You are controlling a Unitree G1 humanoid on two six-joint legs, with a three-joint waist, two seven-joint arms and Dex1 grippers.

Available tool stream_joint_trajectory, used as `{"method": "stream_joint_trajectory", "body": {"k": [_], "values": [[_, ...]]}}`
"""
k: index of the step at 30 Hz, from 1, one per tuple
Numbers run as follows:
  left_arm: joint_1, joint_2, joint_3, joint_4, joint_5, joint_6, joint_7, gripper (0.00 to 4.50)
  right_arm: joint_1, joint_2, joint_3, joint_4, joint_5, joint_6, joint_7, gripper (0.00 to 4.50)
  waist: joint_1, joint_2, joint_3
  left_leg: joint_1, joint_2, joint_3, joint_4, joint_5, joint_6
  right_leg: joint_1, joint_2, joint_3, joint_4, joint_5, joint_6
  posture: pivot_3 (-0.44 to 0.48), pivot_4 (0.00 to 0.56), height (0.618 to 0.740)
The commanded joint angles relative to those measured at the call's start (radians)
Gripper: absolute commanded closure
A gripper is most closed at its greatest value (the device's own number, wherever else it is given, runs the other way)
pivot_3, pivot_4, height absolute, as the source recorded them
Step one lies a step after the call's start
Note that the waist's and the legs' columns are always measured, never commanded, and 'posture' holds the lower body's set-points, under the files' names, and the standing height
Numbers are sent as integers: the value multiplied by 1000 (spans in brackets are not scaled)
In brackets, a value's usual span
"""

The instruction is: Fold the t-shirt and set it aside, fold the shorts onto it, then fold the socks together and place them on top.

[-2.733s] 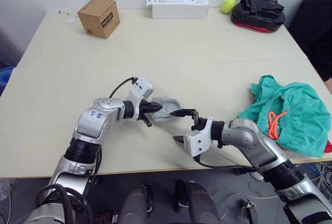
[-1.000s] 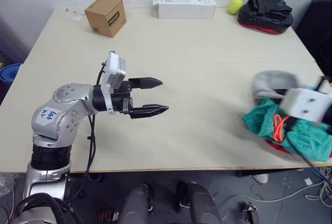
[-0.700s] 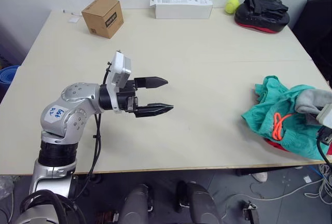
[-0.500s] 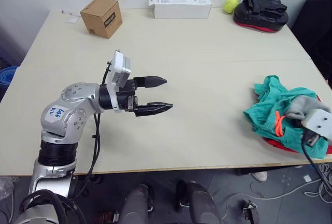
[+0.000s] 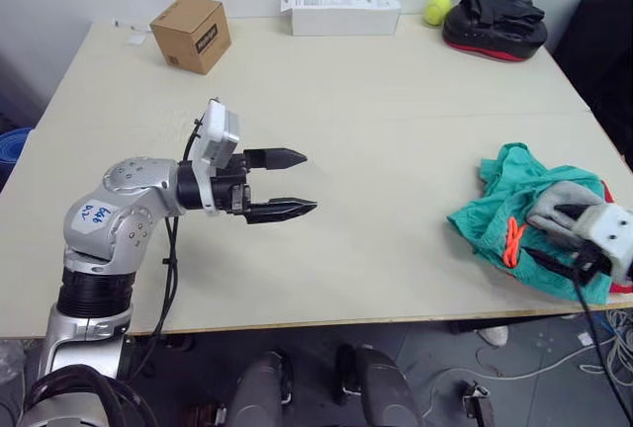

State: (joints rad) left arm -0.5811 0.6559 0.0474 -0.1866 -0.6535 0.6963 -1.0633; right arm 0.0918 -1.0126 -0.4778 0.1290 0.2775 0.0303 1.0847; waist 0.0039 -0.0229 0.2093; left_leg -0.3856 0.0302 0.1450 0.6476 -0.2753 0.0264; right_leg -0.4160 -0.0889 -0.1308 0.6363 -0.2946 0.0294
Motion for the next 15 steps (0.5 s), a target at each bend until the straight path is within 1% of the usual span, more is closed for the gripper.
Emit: {"method": "stream_joint_trajectory", "body": {"k": [1,3,5,8,10,12,15], "values": [[38,70,81,-33,-38,3,-34,0,33,-109,-214,-77,215,286,147,43,-2,1,1,0,0,0,0,0,1,0,0,0,0,0,0,0,150,740],[83,135,135,-40,-70,38,-60,0,47,-184,-317,-17,260,412,231,43,-4,2,1,0,0,0,1,-1,2,0,0,1,0,0,0,0,150,740],[149,216,206,-45,-114,88,-99,0,86,-248,-416,86,267,499,339,43,-4,2,1,0,0,0,0,-3,5,0,0,0,-1,0,0,0,150,740],[248,308,312,-29,-141,106,-141,0,140,-321,-506,234,243,552,469,43,-3,2,1,0,1,-1,-2,-5,7,0,0,-1,-4,-1,-3,0,150,740],[315,359,395,4,-149,122,-168,0,162,-361,-528,341,217,548,516,43,-1,2,1,-1,1,-1,-2,-6,8,0,0,-2,-6,-2,-3,0,150,740],[361,391,453,27,-163,137,-188,0,184,-381,-524,410,215,530,529,43,-3,2,1,-2,0,-1,-2,-7,8,0,-1,-2,-9,-2,-3,0,150,740],[394,408,484,35,-152,115,-194,0,199,-379,-493,448,228,500,530,43,-4,2,1,-3,-1,-1,-2,-12,5,0,-3,-2,-10,-1,-2,0,150,740]]}}
